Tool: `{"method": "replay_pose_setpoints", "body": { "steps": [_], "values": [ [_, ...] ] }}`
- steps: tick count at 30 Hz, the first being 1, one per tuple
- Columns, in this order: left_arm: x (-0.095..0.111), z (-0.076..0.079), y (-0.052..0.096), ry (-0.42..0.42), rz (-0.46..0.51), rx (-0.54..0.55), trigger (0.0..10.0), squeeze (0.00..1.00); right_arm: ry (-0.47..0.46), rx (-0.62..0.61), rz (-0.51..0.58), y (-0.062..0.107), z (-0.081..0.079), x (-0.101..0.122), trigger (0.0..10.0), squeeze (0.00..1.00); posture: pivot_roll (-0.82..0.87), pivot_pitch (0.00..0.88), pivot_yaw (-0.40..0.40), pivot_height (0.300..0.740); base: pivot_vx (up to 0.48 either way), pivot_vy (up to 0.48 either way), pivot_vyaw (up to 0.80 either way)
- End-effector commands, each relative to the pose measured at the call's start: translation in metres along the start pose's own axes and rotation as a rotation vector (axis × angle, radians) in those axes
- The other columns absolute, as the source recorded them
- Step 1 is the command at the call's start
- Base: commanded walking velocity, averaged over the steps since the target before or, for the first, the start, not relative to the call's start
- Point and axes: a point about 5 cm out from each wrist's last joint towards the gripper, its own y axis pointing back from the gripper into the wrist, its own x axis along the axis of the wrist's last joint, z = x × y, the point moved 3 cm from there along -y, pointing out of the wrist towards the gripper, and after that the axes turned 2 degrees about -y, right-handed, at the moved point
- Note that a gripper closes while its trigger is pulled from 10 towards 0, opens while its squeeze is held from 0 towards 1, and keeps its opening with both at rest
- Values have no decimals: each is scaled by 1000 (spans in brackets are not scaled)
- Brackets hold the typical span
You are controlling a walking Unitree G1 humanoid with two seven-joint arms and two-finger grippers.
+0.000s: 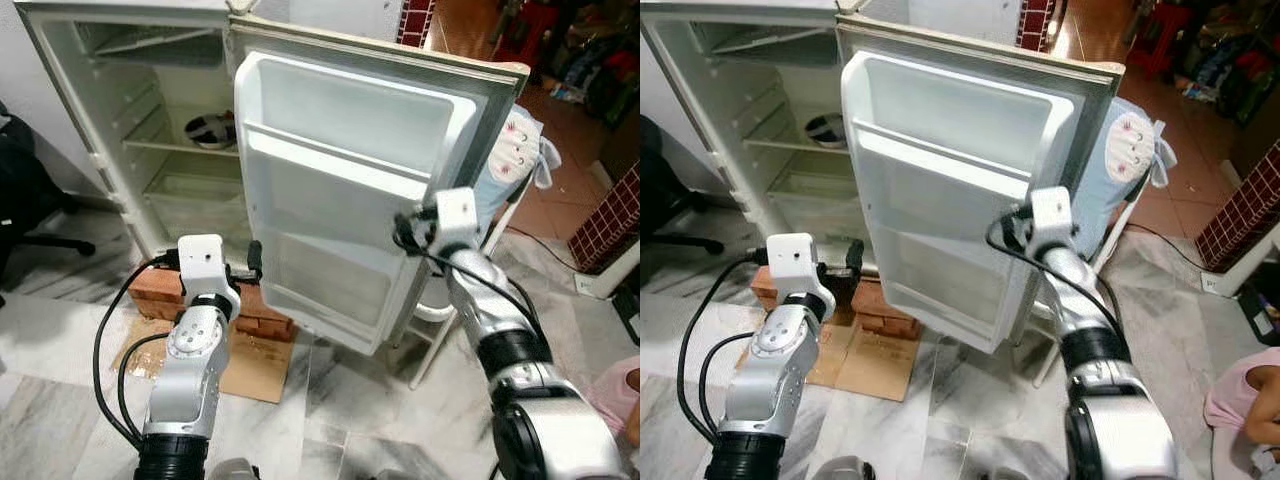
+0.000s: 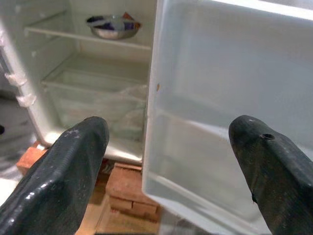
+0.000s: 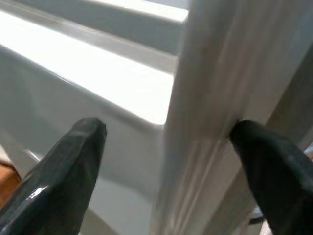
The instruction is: Restocking fridge
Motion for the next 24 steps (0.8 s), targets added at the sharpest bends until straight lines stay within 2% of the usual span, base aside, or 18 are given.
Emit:
{"method": "replay_pose_setpoints", "body": {
  "steps": [1,5,8,9,12,13,14,16,18,19,22,24],
  "values": [
    [0,-20,7,18,-15,109,10000,0,-32,123,57,-1,-17,12,10000,0,26,7,-2,740,0,0,0],
    [-4,-29,11,43,-34,152,10000,0,-67,191,74,1,-23,14,10000,0,29,10,-4,740,0,0,0],
    [-10,-39,17,63,-60,202,10000,0,-145,382,72,13,-39,13,10000,0,28,11,-4,740,0,0,0],
    [-10,-42,17,73,-69,222,10000,0,-168,493,70,23,-48,13,10000,0,23,11,1,740,0,0,0],
    [-9,-45,18,81,-77,234,10000,0,-190,628,55,38,-57,11,10000,0,22,10,3,740,0,0,0],
    [-9,-48,19,84,-83,247,10000,0,-187,739,41,52,-63,10,10000,0,20,9,4,740,0,0,0],
    [-8,-50,20,86,-86,254,10000,0,-176,771,30,58,-62,7,10000,0,20,10,6,740,0,0,0],
    [-8,-56,23,84,-94,279,10000,0,-152,809,-2,68,-57,1,10000,0,20,10,8,740,0,0,0],
    [-11,-64,27,96,-111,318,10000,0,-87,781,-59,72,-40,-13,10000,0,21,11,12,740,0,0,0],
    [-14,-69,29,108,-128,345,10000,0,-14,744,-114,75,-26,-25,10000,0,22,12,13,740,0,0,0],
    [-19,-73,33,122,-159,383,10000,0,166,696,-249,84,5,-50,10000,0,19,12,16,740,0,0,0],
    [-20,-74,33,121,-166,394,10000,0,231,688,-305,89,16,-57,10000,0,19,12,16,740,0,0,0]
  ]
}}
